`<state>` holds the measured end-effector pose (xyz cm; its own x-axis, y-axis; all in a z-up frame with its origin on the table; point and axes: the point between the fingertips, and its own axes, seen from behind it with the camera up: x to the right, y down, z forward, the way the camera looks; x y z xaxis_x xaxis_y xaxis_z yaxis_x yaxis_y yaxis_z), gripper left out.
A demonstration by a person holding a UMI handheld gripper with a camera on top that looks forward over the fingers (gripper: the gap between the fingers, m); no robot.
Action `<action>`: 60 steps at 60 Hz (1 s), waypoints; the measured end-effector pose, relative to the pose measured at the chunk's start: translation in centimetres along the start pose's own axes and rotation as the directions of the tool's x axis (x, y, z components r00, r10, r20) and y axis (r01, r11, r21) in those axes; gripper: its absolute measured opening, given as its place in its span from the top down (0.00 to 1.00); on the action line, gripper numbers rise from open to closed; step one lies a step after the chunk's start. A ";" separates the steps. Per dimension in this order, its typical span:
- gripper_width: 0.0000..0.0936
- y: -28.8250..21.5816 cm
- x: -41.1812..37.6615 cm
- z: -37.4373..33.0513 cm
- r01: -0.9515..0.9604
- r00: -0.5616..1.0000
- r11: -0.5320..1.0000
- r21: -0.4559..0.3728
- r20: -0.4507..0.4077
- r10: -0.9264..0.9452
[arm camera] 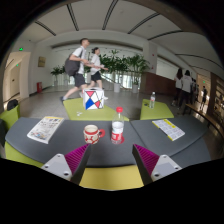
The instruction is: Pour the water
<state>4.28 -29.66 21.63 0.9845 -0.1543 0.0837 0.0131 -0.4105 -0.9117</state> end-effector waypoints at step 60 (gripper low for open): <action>0.09 2.9 -5.8 -23.3 0.017 1.000 0.998 0.054 0.006 -0.018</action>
<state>-5.47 -50.89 27.85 0.9851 -0.1417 0.0975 0.0397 -0.3641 -0.9305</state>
